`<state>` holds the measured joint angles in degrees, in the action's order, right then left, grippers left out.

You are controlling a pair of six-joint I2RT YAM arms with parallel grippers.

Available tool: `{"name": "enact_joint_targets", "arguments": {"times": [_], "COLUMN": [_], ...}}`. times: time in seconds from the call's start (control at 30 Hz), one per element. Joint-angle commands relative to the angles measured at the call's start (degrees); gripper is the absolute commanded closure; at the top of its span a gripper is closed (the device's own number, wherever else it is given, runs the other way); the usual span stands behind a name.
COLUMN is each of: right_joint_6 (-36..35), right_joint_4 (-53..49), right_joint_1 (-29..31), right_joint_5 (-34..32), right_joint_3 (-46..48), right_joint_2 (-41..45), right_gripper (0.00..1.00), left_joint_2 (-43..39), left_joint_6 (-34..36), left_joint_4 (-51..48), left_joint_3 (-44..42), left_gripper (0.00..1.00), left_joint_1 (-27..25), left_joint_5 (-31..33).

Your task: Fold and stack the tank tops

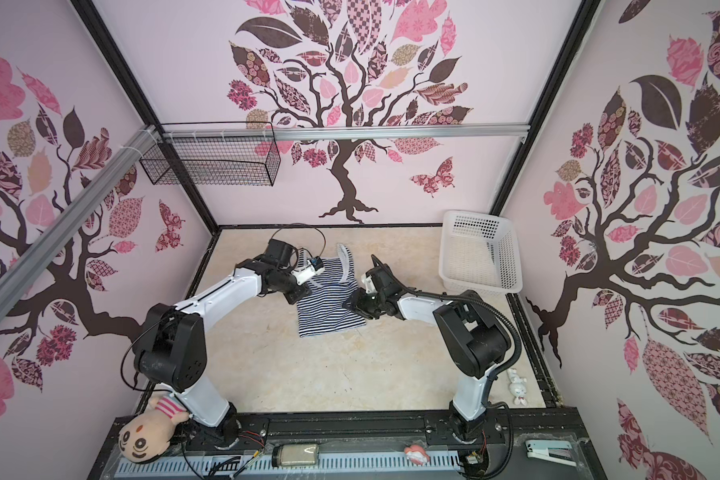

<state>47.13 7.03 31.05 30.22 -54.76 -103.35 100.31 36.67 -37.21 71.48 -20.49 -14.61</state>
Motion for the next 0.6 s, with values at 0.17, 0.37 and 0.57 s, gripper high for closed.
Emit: {"name": "enact_joint_targets", "arguments": {"times": [0.17, 0.37, 0.57], "right_joint_6": [0.32, 1.57, 0.69], "right_joint_4": [1.42, 0.62, 0.08], "right_joint_1": [-0.20, -0.20, -0.11], "right_joint_5": [-0.50, -1.43, 0.12], "right_joint_3": [5.80, 7.90, 8.76], "right_joint_2": [-1.10, -3.11, 1.35], "right_gripper": [0.56, 0.56, 0.54], "left_joint_2": [7.52, 13.40, 9.45], "left_joint_6": [2.04, 1.61, 1.52], "left_joint_4": [1.59, 1.49, -1.94], "left_joint_3": [-3.11, 1.55, 2.37], "left_gripper": [0.74, 0.73, 0.73], "left_joint_1": [0.45, 1.90, 3.14], "left_joint_5": [5.92, 12.78, 10.49]}}
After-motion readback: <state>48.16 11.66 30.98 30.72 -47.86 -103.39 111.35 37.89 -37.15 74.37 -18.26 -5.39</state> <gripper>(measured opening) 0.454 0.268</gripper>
